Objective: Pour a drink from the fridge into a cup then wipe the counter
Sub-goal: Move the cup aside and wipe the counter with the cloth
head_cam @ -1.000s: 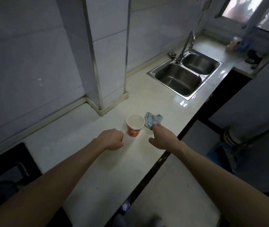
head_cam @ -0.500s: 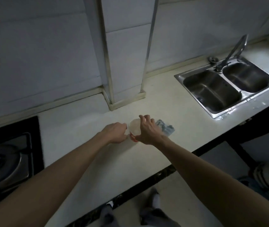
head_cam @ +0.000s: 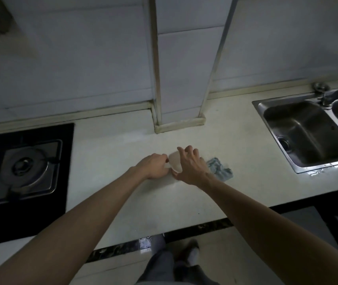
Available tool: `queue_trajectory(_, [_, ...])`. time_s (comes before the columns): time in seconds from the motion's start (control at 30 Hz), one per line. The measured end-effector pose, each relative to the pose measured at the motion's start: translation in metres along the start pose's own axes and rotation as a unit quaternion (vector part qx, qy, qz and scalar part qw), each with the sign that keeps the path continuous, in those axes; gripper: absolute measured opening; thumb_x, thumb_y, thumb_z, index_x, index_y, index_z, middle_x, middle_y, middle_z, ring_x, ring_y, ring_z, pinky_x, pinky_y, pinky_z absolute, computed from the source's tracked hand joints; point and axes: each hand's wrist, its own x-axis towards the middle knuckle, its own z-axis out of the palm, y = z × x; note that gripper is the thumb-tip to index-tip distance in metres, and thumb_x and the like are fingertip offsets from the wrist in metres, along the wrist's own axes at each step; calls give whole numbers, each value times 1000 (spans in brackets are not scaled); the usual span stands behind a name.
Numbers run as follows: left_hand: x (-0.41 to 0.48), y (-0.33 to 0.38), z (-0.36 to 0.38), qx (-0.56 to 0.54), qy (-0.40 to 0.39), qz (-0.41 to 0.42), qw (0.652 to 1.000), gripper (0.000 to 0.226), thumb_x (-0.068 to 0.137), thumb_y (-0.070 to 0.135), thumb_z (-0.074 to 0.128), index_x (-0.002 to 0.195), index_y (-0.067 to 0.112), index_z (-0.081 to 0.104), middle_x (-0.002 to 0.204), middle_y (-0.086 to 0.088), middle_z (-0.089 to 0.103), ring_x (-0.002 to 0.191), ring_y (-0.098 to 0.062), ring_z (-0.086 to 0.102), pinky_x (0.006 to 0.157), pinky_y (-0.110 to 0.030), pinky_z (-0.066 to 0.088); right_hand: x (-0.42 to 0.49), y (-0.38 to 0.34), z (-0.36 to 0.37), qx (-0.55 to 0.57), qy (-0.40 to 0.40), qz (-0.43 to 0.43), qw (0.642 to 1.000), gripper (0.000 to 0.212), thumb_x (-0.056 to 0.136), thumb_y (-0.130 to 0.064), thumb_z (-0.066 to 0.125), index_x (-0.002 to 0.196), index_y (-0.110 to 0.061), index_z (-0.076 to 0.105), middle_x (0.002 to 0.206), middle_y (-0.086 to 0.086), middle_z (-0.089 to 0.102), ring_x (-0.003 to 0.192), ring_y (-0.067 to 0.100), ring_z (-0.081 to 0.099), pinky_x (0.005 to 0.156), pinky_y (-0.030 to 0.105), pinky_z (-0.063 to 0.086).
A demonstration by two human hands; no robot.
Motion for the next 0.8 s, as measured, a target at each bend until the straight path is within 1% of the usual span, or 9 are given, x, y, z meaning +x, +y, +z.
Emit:
queue_trajectory(0.07, [6, -1, -3, -28, 3, 7, 1000, 42, 97, 23, 51, 137, 8, 50, 132, -14, 59, 112, -28, 59, 85, -34, 47, 1, 3, -4, 12, -5, 8, 1000, 89, 75, -44, 76, 144, -16, 26, 132, 14, 36, 115, 30, 40, 88, 44, 49])
queue_trajectory(0.13, [12, -1, -7, -45, 4, 18, 999, 43, 96, 20, 52, 138, 8, 51, 134, -14, 58, 114, -28, 59, 90, -34, 48, 2, 7, -10, 22, -9, 19, 1000, 91, 74, -43, 78, 144, -16, 27, 131, 13, 36, 116, 28, 39, 89, 42, 50])
queue_trajectory(0.3, [28, 7, -27, -66, 7, 55, 996, 46, 95, 18, 54, 141, 10, 49, 134, -12, 59, 115, -27, 59, 96, -37, 49, 8, 18, -43, 20, 31, 40, 999, 92, 70, -45, 80, 142, -17, 29, 129, 13, 38, 113, 26, 41, 84, 39, 52])
queue_trajectory(0.37, [35, 13, -37, -87, 10, 69, 994, 46, 94, 17, 55, 140, 11, 50, 130, -12, 62, 110, -27, 62, 92, -37, 52, 8, 24, -60, 11, 54, 45, 997, 90, 72, -45, 79, 141, -16, 30, 129, 13, 39, 113, 26, 41, 81, 38, 51])
queue_trajectory(0.47, [42, 26, -52, -188, 9, 65, 980, 46, 94, 11, 54, 139, 10, 49, 120, -12, 66, 99, -29, 67, 80, -40, 60, 9, 35, -80, -5, 81, 46, 996, 89, 72, -45, 79, 141, -15, 32, 128, 14, 40, 112, 26, 42, 77, 36, 51])
queue_trajectory(0.53, [45, 35, -60, -229, 11, 68, 971, 46, 94, 9, 52, 140, 9, 49, 118, -13, 66, 99, -30, 68, 77, -40, 61, 10, 43, -91, -19, 89, 45, 995, 90, 72, -45, 80, 141, -15, 32, 128, 14, 40, 112, 26, 42, 75, 34, 49])
queue_trajectory(0.6, [48, 43, -66, -230, 16, 81, 970, 47, 94, 8, 52, 140, 9, 50, 118, -13, 66, 98, -31, 68, 77, -41, 61, 11, 51, -101, -29, 85, 41, 995, 91, 72, -43, 80, 143, -14, 30, 129, 14, 40, 113, 26, 42, 76, 33, 47])
queue_trajectory(0.7, [54, 54, -76, -205, 37, 109, 972, 46, 92, 7, 53, 139, 11, 52, 125, -6, 64, 95, -31, 69, 77, -43, 61, 14, 62, -110, -40, 81, 39, 995, 92, 71, -42, 81, 143, -14, 31, 128, 15, 40, 114, 28, 43, 79, 37, 51])
queue_trajectory(0.8, [63, 64, -83, -192, 48, 120, 973, 46, 92, 6, 52, 137, 13, 54, 125, -5, 65, 93, -32, 69, 77, -43, 61, 22, 76, -116, -45, 80, 42, 995, 91, 72, -42, 80, 143, -14, 31, 128, 15, 39, 114, 28, 43, 80, 39, 53])
